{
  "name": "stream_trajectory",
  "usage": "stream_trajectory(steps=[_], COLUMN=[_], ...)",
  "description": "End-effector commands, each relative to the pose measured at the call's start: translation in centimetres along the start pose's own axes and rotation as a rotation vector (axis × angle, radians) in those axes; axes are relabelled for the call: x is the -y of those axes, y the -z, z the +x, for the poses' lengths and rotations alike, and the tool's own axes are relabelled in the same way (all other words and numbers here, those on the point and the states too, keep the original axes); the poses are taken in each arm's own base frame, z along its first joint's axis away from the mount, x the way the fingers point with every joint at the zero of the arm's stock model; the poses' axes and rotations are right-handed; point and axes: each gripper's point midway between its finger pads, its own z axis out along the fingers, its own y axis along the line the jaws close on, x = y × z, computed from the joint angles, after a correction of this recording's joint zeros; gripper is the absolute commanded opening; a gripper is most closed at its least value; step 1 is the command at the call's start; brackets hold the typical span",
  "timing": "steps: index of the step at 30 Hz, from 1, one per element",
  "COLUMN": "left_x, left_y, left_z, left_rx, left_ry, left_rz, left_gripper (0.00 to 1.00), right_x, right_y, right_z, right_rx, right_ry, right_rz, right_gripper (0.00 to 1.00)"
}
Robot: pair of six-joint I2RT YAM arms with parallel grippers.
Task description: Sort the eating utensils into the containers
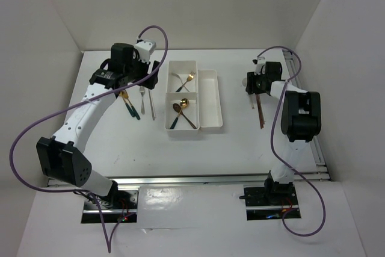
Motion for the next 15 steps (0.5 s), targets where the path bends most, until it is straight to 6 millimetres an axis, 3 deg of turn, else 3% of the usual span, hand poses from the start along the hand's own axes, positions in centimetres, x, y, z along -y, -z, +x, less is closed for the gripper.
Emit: stream_trajectory(steps=[1, 4, 5, 7, 8, 13, 15], left_x=[-0.1, -0.2, -0.2, -0.3, -0.5, -0.7, -1.3], left_y=[0.1, 0.1, 0.1, 0.2, 0.2, 0.0, 0.1], left_z=[-0.9, -0.9, -0.9, -1.3, -1.2, -1.4, -1.3], left_rx=[0.037, 0.035, 0.035, 0.044, 0.043, 0.042, 0.04], left_ry=[0.002, 0.002, 0.002, 0.001, 0.001, -0.008, -0.003], left_rz=[0.009, -0.001, -0.001, -0.002, -0.012, -0.022, -0.038], left_gripper=[0.9, 0.9, 0.9, 0.9, 0.9, 0.91, 0.91], right_x=[0.7, 1.5, 1.6, 2.0, 2.1, 1.9, 2.0], right_y=[1.5, 1.4, 0.6, 0.5, -0.2, -1.1, -1.8], right_z=[-3.3, -4.3, -3.6, -5.0, -4.1, -5.6, -5.2], right_rx=[0.099, 0.121, 0.106, 0.138, 0.115, 0.151, 0.14], right_ry=[0.029, 0.034, 0.03, 0.038, 0.032, 0.047, 0.044], right_rz=[0.037, 0.073, 0.071, 0.087, 0.083, 0.072, 0.071], right_gripper=[0.55, 0.58, 0.59, 0.6, 0.6, 0.61, 0.61])
